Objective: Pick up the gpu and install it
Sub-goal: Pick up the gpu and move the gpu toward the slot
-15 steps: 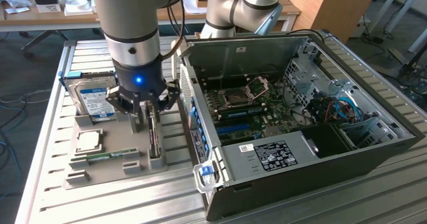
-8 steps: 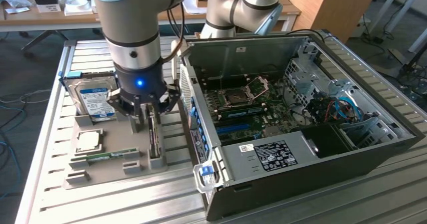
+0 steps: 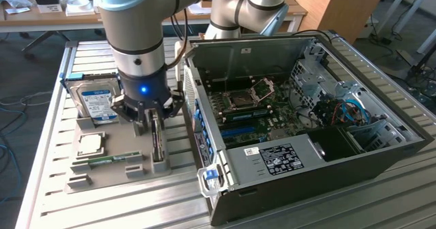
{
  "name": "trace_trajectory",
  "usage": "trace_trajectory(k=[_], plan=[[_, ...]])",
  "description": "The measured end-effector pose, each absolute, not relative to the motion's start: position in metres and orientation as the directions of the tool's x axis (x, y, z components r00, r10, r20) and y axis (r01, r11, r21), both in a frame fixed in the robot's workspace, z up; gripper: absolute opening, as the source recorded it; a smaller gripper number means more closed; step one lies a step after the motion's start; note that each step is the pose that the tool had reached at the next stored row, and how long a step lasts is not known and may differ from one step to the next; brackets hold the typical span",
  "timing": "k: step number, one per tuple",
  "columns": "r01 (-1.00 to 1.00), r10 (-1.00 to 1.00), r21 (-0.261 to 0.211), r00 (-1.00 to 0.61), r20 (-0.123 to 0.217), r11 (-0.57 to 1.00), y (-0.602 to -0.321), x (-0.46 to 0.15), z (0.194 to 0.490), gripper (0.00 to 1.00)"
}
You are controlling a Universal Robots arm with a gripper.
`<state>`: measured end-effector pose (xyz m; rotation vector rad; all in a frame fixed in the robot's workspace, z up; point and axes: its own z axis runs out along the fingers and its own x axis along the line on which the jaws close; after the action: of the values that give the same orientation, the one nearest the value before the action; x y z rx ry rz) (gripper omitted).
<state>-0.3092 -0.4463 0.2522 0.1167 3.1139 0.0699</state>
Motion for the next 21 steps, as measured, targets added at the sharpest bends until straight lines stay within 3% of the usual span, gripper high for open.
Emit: trace_trajectory(k=[21], plan=[[0.074, 0.075, 0.046, -0.997, -0.023, 0.996, -0.446, -0.309, 0.229, 0.42]])
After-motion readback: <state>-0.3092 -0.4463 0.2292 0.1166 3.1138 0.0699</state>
